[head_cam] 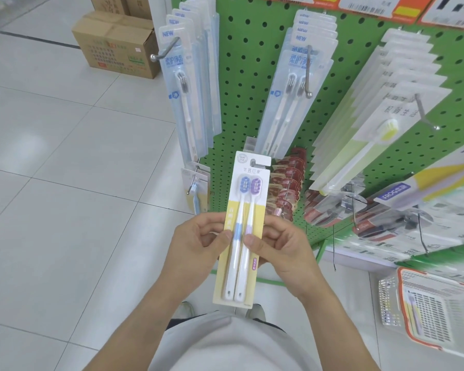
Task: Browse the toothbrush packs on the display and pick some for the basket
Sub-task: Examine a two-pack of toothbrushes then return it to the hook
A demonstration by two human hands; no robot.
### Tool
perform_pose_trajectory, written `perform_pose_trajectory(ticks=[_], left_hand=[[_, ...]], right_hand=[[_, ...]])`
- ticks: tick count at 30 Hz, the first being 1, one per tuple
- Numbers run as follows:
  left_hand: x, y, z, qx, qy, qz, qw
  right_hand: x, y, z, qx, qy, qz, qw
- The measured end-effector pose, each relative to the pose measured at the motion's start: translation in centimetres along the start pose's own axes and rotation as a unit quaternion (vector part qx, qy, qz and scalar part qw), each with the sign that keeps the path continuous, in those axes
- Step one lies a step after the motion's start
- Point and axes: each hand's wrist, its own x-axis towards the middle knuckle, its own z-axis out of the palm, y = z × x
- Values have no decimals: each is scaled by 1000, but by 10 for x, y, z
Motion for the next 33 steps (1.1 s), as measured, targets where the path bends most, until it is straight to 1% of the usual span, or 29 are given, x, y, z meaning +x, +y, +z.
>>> perform_pose_trajectory(ticks=[2, 5, 11, 14, 20, 25, 33], left_hand=[[0, -2, 4, -9, 19, 7, 1000], [-1, -3, 7, -23, 35, 7, 999], [-4, 1, 7, -23, 8, 5, 1000], [-6, 2, 9, -27, 9, 5, 1000], [-7, -3, 12, -48, 41, 7, 998], [-8, -6, 13, -52, 52, 9, 997], [-13, -10, 15, -49, 56, 11, 997]], right_hand=[[-2, -1, -4, -29, -22, -6, 999], [-6, -2, -10, -42, -57, 11, 997], [-9, -1, -12, -35, -51, 31, 998], [-9, -1, -14, -43, -57, 31, 997], [-11, -8, -23, -72, -122, 18, 990], [-11, -5, -21, -86, -120, 2, 989], [-16, -4, -22, -91, -131, -1, 987]])
